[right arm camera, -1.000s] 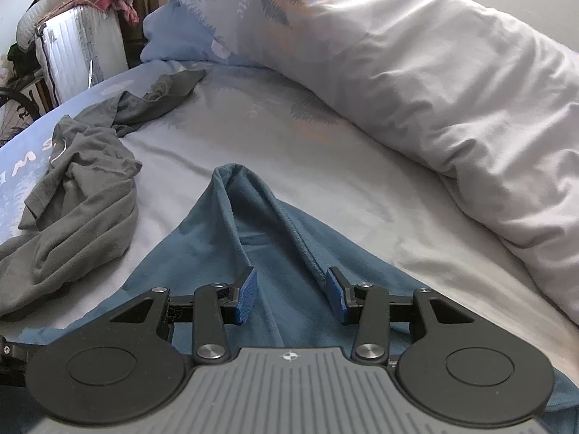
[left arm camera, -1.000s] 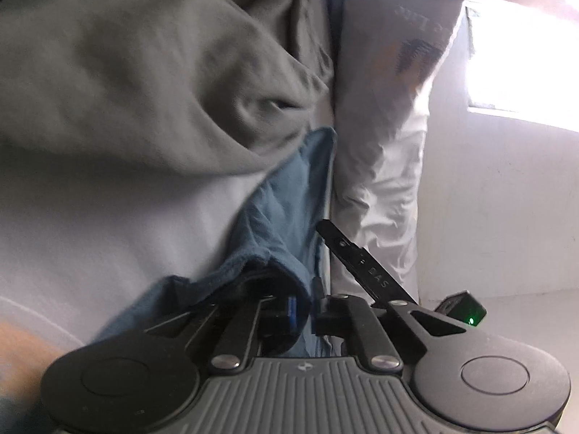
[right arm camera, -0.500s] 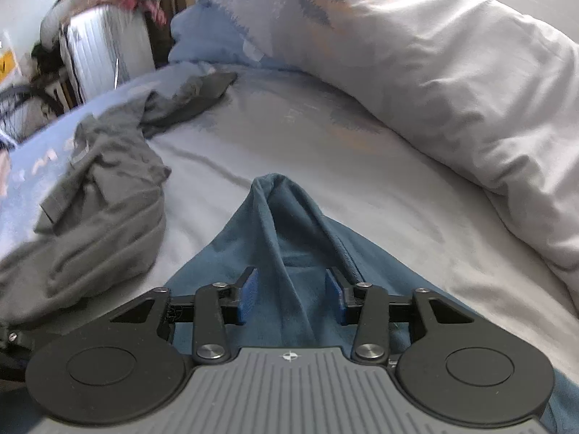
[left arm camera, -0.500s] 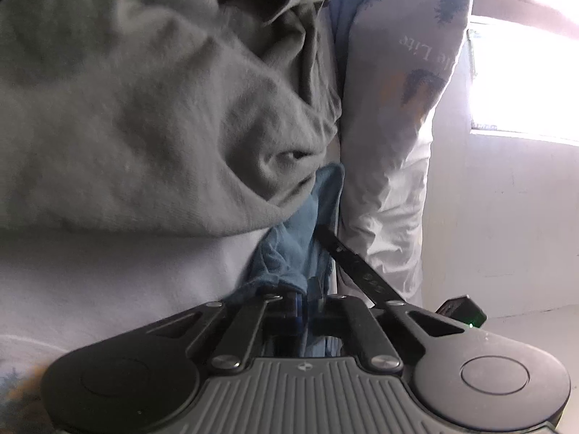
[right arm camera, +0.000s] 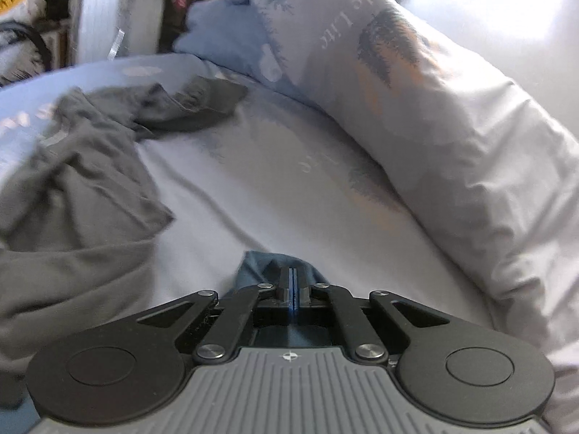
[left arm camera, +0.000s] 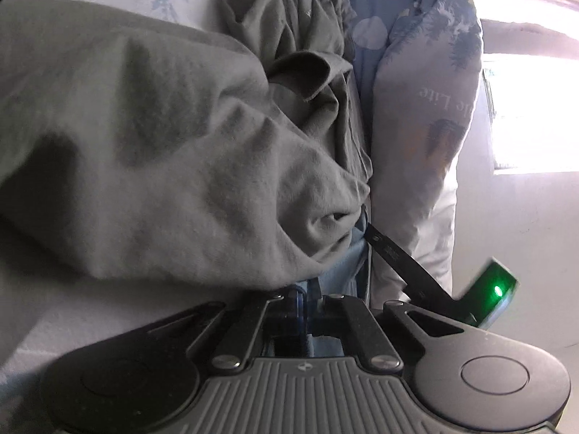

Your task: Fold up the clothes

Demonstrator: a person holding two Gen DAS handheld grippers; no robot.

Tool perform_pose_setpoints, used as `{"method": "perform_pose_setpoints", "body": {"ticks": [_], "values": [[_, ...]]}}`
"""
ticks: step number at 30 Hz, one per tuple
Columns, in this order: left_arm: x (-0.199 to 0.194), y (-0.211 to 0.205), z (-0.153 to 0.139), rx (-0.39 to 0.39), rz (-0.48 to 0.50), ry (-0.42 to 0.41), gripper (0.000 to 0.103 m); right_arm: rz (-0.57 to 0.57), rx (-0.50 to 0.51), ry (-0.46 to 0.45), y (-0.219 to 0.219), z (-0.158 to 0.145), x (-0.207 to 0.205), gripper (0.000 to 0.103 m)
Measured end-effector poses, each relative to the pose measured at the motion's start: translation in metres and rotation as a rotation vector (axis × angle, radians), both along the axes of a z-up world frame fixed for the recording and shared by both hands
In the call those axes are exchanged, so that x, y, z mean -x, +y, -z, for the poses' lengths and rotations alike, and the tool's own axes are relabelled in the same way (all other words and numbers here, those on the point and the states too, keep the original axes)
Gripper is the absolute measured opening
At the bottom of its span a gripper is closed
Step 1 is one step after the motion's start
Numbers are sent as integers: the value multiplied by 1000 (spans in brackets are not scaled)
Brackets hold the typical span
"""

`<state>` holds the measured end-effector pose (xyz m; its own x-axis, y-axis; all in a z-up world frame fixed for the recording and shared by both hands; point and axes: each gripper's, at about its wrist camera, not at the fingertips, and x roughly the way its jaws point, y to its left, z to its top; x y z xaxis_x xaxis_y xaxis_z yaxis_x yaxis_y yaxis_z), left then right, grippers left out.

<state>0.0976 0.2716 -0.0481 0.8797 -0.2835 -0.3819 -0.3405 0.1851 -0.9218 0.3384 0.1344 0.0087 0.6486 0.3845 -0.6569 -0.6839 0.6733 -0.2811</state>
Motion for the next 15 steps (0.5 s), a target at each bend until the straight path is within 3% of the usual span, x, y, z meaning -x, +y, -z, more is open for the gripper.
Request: {"method": "perform_pose_setpoints", "body": {"ticks": [4,7,12,13,15], "values": [[-9,-8,-6,4,18,-1,0,41,14,15,-1,9,-5,0],[-20,-9,-9,30,28,-9,8,60,-56,31,-16,-1,-6,1],[-11,-10,-14,56,77,-60,50,91,-163,60,-51,-31,13,8],[-13,-11,-17,47,97,-69,54,84,-181,68,-59,-37,23,10],[-16,-11,-22,37,127,-83,62,66,-204,73,-77,-47,48,25]]}}
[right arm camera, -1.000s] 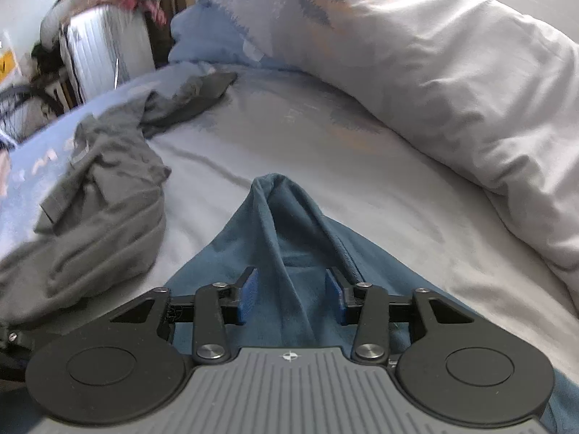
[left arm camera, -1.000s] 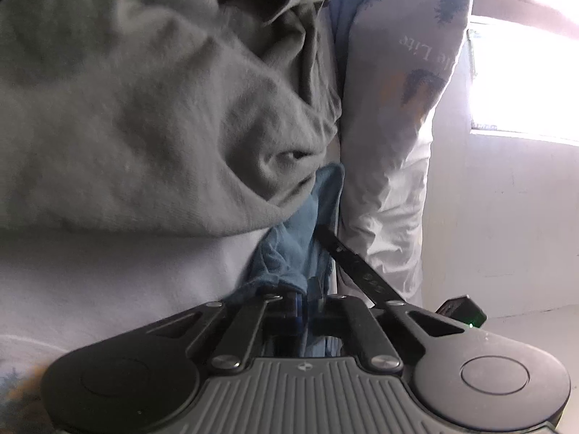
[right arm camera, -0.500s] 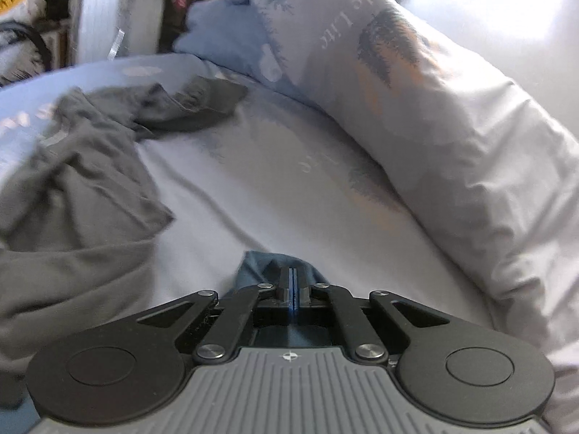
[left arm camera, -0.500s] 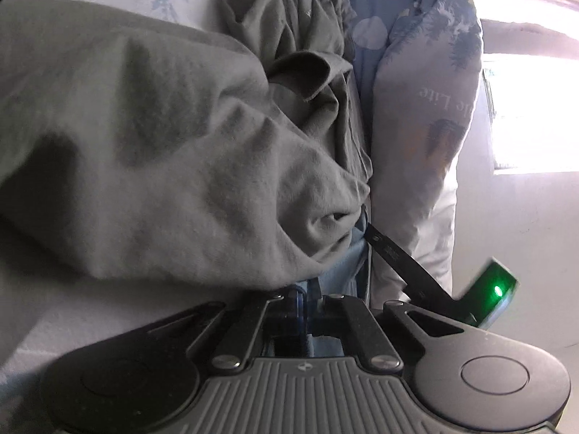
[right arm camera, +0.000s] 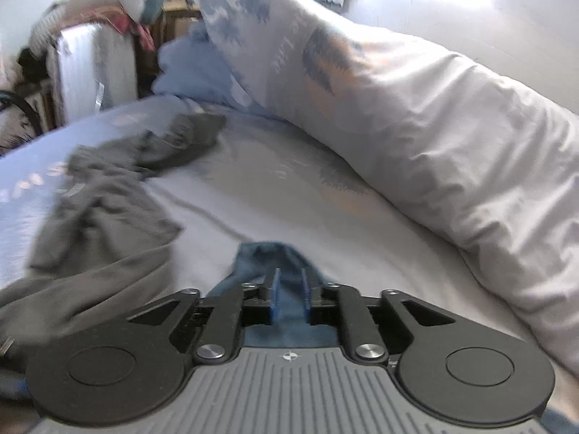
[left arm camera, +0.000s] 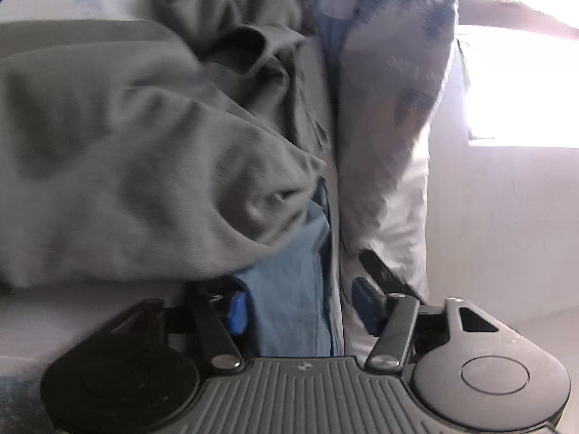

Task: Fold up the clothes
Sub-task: 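Open both grippers and lift them away from the shirt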

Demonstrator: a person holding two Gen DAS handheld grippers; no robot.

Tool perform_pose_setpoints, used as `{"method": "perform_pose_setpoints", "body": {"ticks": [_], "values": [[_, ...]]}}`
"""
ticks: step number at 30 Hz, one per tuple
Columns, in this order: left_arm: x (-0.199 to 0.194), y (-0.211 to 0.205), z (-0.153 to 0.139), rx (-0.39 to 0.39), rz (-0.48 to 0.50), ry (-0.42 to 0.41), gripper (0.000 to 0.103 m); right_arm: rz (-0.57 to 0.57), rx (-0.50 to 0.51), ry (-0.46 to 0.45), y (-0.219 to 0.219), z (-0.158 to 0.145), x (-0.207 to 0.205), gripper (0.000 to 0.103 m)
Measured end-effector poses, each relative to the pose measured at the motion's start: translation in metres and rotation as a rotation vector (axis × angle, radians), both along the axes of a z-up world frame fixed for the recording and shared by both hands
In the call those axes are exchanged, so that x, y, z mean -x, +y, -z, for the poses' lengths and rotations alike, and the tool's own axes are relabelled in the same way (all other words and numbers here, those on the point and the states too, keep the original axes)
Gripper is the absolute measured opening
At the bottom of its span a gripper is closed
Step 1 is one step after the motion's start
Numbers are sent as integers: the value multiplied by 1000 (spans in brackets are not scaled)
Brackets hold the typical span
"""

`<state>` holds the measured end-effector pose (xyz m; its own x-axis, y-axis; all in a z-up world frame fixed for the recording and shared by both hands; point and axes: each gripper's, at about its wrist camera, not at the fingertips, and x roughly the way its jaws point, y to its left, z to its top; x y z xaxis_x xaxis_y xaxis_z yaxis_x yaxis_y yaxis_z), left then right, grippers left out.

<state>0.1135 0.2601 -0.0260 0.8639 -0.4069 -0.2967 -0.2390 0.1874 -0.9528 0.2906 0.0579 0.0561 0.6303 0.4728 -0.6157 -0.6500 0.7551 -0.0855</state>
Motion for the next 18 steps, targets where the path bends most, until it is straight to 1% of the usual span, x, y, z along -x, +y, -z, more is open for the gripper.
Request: {"method": "perform_pose_setpoints", "body": {"ticks": [2,3,4,6,9,12,14,16,18], "values": [[0,1,-4,5,19,-11,68,-4,-29,-3,-23,-11,29,33],[1,3,-6,4,26,-3,69,2,-47,-1,-36,-16,43,34],[2,5,-8,2,32,5,69,13,-62,5,-49,-21,57,35],[7,11,-14,-11,37,26,69,47,-77,26,-75,-27,89,41],[21,16,-25,-35,49,40,70,64,-41,42,-104,-24,139,42],[35,19,-36,-66,59,44,71,104,-57,62,-127,-22,187,42],[47,18,-51,-99,60,16,71,128,-103,64,-144,-25,223,42],[61,18,-69,-137,65,-22,71,165,-164,58,-163,-36,259,42],[87,20,-91,-174,54,-92,71,197,-224,52,-184,-51,294,42]]}}
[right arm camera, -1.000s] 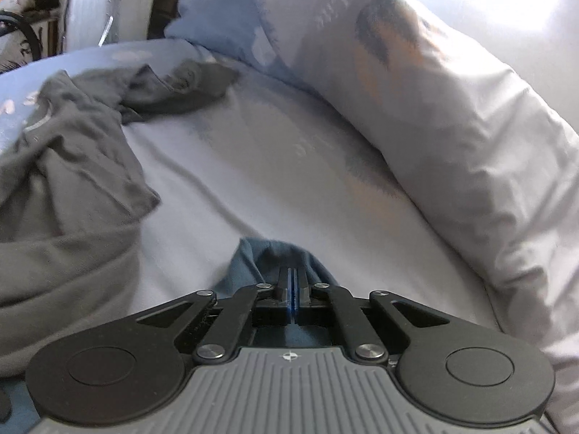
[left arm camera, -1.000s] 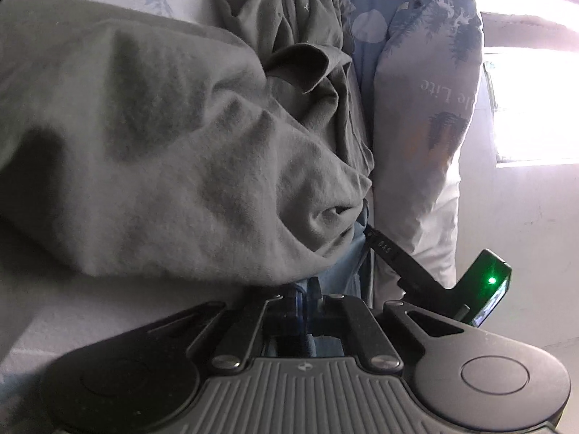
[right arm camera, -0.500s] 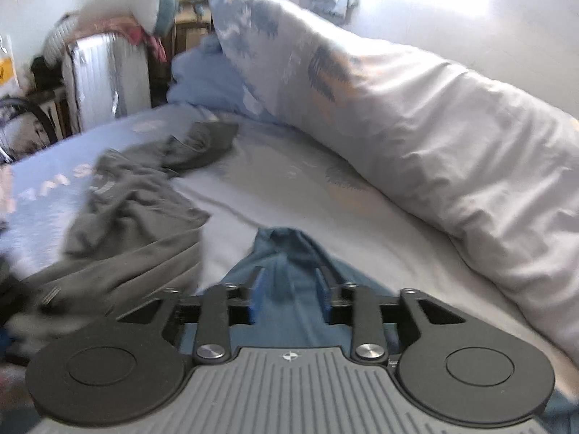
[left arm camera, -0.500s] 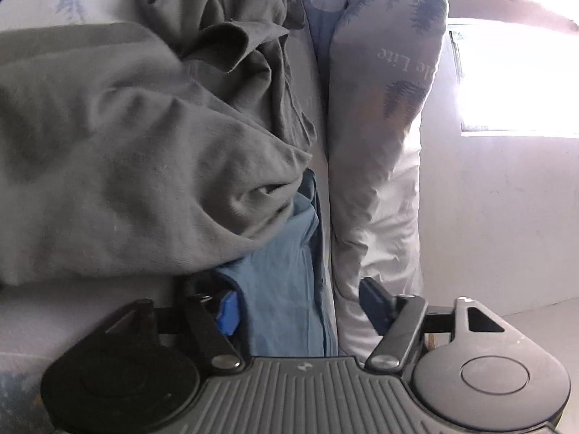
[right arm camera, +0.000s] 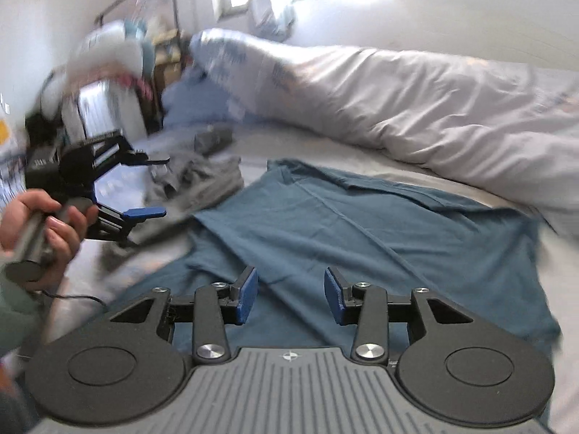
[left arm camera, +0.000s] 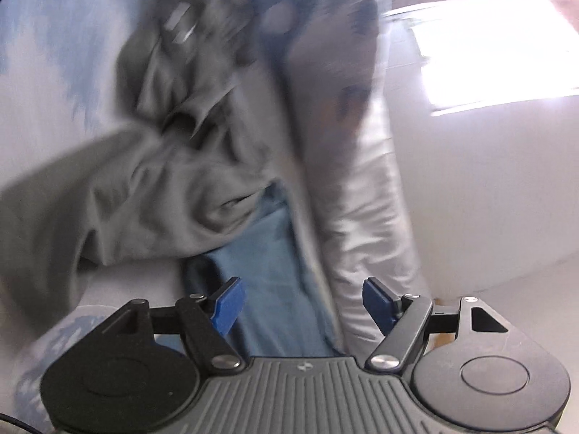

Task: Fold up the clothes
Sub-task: 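Open both grippers and lift them away from the shirt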

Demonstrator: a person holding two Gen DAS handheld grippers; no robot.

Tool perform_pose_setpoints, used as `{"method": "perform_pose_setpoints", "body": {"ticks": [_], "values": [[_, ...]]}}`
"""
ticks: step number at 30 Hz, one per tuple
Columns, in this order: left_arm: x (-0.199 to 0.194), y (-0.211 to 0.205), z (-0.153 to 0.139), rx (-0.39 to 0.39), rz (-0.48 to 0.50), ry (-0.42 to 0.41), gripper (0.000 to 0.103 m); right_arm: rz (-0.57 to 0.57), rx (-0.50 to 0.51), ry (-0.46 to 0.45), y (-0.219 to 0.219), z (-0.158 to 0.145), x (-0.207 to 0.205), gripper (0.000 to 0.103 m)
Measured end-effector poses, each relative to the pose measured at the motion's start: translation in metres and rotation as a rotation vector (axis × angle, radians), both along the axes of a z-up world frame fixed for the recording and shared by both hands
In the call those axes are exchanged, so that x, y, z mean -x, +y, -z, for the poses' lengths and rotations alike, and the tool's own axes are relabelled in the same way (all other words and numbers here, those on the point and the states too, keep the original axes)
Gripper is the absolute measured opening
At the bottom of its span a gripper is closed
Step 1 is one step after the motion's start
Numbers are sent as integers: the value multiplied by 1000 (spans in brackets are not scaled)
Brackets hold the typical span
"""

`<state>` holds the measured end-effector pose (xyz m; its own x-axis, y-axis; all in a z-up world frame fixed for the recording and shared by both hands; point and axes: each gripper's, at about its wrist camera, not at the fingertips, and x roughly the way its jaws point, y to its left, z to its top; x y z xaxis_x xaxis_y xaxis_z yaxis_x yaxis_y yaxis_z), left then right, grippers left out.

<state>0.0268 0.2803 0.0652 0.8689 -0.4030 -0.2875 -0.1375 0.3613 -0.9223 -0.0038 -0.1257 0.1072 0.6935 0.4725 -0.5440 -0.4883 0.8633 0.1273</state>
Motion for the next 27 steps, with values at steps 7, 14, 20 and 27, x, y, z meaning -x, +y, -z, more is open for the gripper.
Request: {"method": "perform_pose_setpoints", "body": {"ticks": [7,14,20,27], "values": [[112,14,-65,-217,-19,-110,74,17,-187,-86,-65,-80,105,54],[219,16,-117,-322,-45,-97,74,-6,-388,-208,-112,-153,189,56],[288,8,-172,-386,-41,-202,79,10,-513,-338,-147,-211,274,64],[296,-11,-119,-424,-23,-136,80,29,-479,-367,-135,-198,307,73]]}}
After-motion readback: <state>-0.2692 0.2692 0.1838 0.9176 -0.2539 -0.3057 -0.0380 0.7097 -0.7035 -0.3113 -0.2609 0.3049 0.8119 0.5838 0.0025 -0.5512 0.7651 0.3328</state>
